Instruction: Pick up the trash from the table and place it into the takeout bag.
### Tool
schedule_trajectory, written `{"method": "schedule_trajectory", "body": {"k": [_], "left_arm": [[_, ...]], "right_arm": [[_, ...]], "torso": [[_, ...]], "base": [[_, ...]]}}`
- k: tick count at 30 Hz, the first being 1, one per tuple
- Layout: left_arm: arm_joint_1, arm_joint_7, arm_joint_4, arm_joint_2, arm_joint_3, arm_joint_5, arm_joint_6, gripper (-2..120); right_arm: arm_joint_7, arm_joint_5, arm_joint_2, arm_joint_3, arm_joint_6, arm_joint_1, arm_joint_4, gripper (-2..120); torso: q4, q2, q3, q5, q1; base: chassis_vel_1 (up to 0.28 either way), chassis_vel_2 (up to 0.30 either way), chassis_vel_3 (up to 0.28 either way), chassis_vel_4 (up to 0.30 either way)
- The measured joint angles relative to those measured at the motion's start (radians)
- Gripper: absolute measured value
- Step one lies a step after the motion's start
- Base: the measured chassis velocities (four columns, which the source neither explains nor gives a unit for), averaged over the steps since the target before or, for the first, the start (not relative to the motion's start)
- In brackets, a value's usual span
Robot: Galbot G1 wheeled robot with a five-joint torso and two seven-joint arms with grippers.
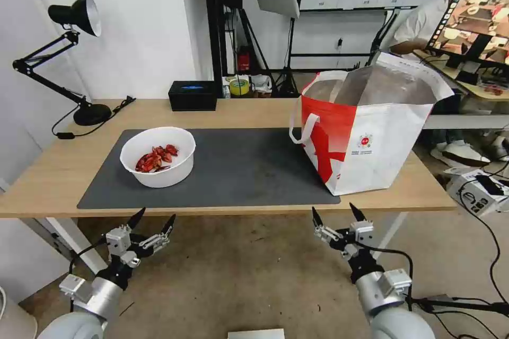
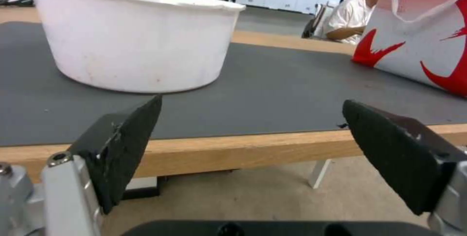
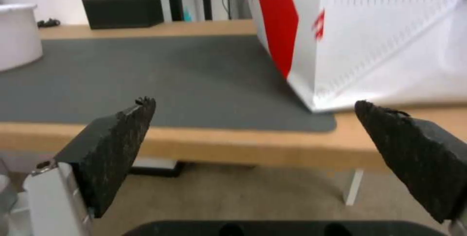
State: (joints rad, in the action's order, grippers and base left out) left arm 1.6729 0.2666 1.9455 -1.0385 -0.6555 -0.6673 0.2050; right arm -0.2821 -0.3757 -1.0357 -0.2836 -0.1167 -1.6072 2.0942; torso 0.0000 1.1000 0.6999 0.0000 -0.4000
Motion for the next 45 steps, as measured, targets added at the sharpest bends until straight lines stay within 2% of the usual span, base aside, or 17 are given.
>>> {"method": "schedule_trajectory", "body": {"k": [18, 22, 23, 25, 26, 28, 29, 30, 32, 34, 35, 36, 38, 40, 41, 45], "left_arm": [[-0.005, 0.0, -0.007, 0.005, -0.004, -0.007, 0.0, 100], [-0.033, -0.006, -0.007, 0.035, -0.032, -0.024, -0.002, 100], [-0.062, -0.03, 0.002, 0.074, -0.057, -0.061, -0.021, 100], [-0.073, -0.038, 0.007, 0.091, -0.067, -0.08, -0.033, 100], [-0.086, -0.048, 0.012, 0.11, -0.076, -0.098, -0.046, 100], [-0.137, -0.08, 0.026, 0.183, -0.107, -0.16, -0.13, 100], [-0.137, -0.08, 0.026, 0.183, -0.107, -0.16, -0.13, 100], [-0.173, -0.115, 0.031, 0.227, -0.114, -0.193, -0.182, 100], [-0.186, -0.128, 0.033, 0.242, -0.115, -0.204, -0.202, 100], [-0.267, -0.21, 0.037, 0.322, -0.107, -0.257, -0.325, 100], [-0.283, -0.235, 0.039, 0.336, -0.1, -0.268, -0.351, 100], [-0.283, -0.235, 0.039, 0.336, -0.1, -0.268, -0.351, 100], [-0.362, -0.355, 0.042, 0.389, -0.061, -0.335, -0.471, 100], [-0.376, -0.368, 0.039, 0.398, -0.052, -0.342, -0.485, 100], [-0.404, -0.388, 0.025, 0.424, -0.034, -0.355, -0.516, 100], [-0.454, -0.394, -0.021, 0.467, -0.003, -0.384, -0.562, 100]], "right_arm": [[0.0, 0.025, -0.004, 0.014, 0.004, -0.011, -0.016, 100], [0.0, 0.025, -0.003, 0.015, 0.005, -0.01, -0.016, 100], [0.001, 0.025, -0.003, 0.014, 0.005, -0.01, -0.015, 100], [0.001, 0.025, -0.003, 0.015, 0.006, -0.01, -0.015, 100], [0.001, 0.025, -0.003, 0.015, 0.006, -0.01, -0.015, 100], [0.001, 0.024, -0.003, 0.015, 0.006, -0.01, -0.015, 100], [0.001, 0.024, -0.003, 0.015, 0.006, -0.01, -0.015, 100], [0.001, 0.024, -0.003, 0.014, 0.006, -0.009, -0.014, 100], [0.001, 0.024, -0.003, 0.015, 0.006, -0.009, -0.014, 100], [0.001, 0.024, -0.003, 0.014, 0.007, -0.009, -0.014, 100], [0.001, 0.024, -0.003, 0.014, 0.007, -0.009, -0.014, 100], [0.001, 0.024, -0.003, 0.014, 0.007, -0.009, -0.014, 100], [0.001, 0.024, -0.002, 0.014, 0.007, -0.009, -0.014, 100], [0.002, 0.024, -0.002, 0.014, 0.007, -0.009, -0.014, 100], [0.002, 0.024, -0.002, 0.014, 0.007, -0.009, -0.014, 100], [0.002, 0.023, -0.002, 0.014, 0.007, -0.009, -0.013, 100]], "torso": [[0.0, 0.0, 0.0, -0.0001, 0.0], [0.0001, 0.0, 0.0, -0.0002, 0.0], [0.0, 0.0, 0.0, -0.0001, 0.0], [0.0001, 0.0, 0.0, -0.0001, 0.0], [0.0001, 0.0, 0.0, 0.0, 0.0], [0.0, 0.0, 0.0, 0.0, 0.0], [0.0, 0.0, 0.0, 0.0, 0.0], [0.0001, 0.0, 0.0, -0.0001, 0.0], [0.0001, 0.0, 0.0, -0.0001, 0.0], [0.0, 0.0, 0.0, -0.0001, 0.0], [-0.0001, 0.0, 0.0, 0.0, 0.0], [-0.0001, 0.0, 0.0, 0.0, 0.0], [-0.0001, 0.0, 0.0, -0.0002, 0.0], [-0.0002, 0.0, 0.0, -0.0001, 0.0], [-0.0002, 0.0, 0.0, 0.0001, 0.0], [0.0001, 0.0, 0.0, 0.0, 0.0]], "base": [[0.0, 0.0, 0.0, 0.0], [0.0, 0.0, 0.0, 0.0], [0.0, 0.0, 0.0, 0.0], [0.0, 0.0, 0.0, 0.0], [0.0, 0.0, 0.0, 0.0], [0.0, 0.0, 0.0, 0.0], [0.0, 0.0, 0.0, 0.0], [0.0, 0.0, 0.0, 0.0], [0.0, 0.0, 0.0, 0.0], [0.0, 0.0, 0.0, 0.0], [0.0, 0.0, 0.0, 0.0], [0.0, 0.0, 0.0, 0.0], [0.0, 0.0, 0.0, 0.0], [0.0, 0.0, 0.0, 0.0], [0.0, 0.0, 0.0, 0.0], [0.0, 0.0, 0.0, 0.0]]}}
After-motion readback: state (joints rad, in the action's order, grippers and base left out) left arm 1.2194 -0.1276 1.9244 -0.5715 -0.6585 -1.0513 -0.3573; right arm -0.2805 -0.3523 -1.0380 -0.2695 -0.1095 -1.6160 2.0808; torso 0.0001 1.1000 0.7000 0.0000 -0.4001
